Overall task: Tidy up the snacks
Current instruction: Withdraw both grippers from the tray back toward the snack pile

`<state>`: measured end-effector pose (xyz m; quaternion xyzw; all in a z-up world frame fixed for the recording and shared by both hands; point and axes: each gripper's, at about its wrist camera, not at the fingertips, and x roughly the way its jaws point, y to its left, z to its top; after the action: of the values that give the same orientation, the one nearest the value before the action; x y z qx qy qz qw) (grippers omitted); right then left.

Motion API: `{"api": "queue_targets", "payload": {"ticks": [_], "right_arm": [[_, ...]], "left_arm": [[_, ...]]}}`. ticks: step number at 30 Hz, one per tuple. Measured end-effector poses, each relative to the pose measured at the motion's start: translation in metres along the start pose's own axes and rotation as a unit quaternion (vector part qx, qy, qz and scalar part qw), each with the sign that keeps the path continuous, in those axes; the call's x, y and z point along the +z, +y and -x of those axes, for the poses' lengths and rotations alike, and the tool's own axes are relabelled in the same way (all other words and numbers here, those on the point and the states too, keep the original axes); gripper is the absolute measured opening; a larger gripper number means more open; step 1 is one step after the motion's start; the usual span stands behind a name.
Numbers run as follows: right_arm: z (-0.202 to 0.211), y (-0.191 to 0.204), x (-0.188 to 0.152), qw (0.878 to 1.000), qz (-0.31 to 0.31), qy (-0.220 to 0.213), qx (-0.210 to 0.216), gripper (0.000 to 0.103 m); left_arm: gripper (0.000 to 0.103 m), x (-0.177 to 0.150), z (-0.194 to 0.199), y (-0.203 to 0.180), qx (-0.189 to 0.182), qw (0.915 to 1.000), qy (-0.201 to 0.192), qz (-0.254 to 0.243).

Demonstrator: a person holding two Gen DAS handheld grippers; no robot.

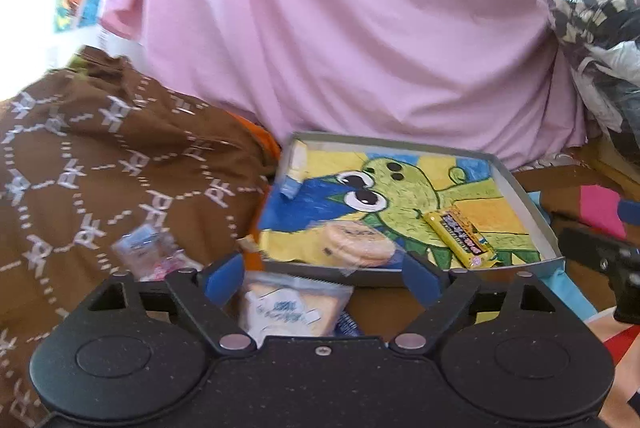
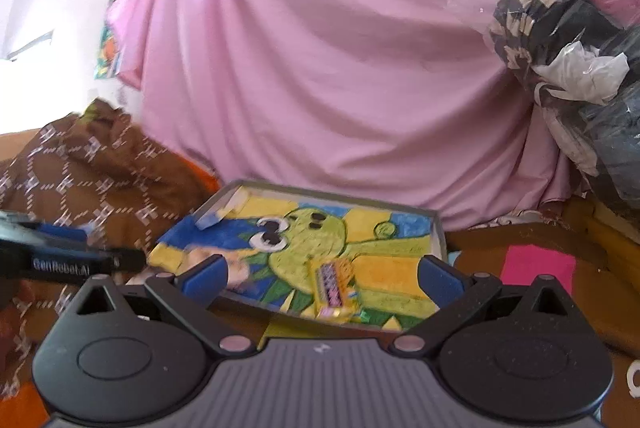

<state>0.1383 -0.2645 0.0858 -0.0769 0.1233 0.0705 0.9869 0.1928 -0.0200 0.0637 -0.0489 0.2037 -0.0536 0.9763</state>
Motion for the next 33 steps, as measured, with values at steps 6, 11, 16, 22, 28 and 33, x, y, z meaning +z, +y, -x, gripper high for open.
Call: {"api": "queue_targets", "payload": {"ticks": [6,11,16,22,28,33], "right_arm": [[0.028,0.007,-0.017,1.000,-0.004,0.013,0.007,0.103],[0.043,0.014,-0.039,0.999,-0.010,0.039,0.013,0.103],[0.051,0.022,-0.060,0.997,-0.005,0.069,0.018,0.103],[0.061,0.028,-0.079,0.995,-0.007,0.102,0.023,0.103],[0.074,0.039,-0.097,0.989,-0.002,0.147,0.023,0.103],[0.077,0.047,-0.106,0.983,-0.003,0.185,0.020,0.103]], "left_arm": [[0.088,-0.024,0.031,0.011,0.005,1.0000,0.006,-0.005],[0.088,-0.050,0.047,0.014,0.002,0.9994,0.029,-0.016],[0.088,-0.076,0.058,0.011,-0.006,0.9977,0.061,-0.030],[0.088,-0.098,0.063,0.009,-0.036,0.9930,0.109,-0.027],[0.088,-0.111,0.068,0.006,-0.045,0.9899,0.129,-0.036],[0.088,-0.115,0.066,0.006,-0.042,0.9879,0.143,-0.041]]}}
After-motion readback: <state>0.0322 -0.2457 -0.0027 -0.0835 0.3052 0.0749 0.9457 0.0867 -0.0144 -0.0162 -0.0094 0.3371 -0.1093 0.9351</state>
